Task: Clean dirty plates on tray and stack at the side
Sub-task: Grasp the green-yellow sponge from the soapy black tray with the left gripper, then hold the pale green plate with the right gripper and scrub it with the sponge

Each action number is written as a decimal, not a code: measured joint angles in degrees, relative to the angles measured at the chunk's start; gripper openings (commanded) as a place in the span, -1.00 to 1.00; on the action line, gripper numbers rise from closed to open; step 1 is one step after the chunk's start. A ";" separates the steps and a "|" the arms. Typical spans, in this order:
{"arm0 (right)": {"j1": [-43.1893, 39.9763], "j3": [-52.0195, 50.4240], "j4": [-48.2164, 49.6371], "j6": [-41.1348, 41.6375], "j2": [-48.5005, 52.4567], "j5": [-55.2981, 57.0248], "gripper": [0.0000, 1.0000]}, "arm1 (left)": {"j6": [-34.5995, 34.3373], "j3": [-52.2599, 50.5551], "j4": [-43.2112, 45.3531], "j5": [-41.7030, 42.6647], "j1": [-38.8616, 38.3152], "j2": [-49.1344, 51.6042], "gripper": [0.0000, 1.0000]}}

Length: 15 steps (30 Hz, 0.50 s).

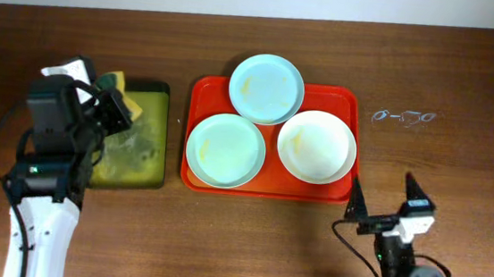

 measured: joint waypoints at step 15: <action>-0.04 49.33 -31.36 -0.02 38.38 -25.29 0.97 | -4.70 -0.09 14.12 -4.50 -28.81 32.92 -0.95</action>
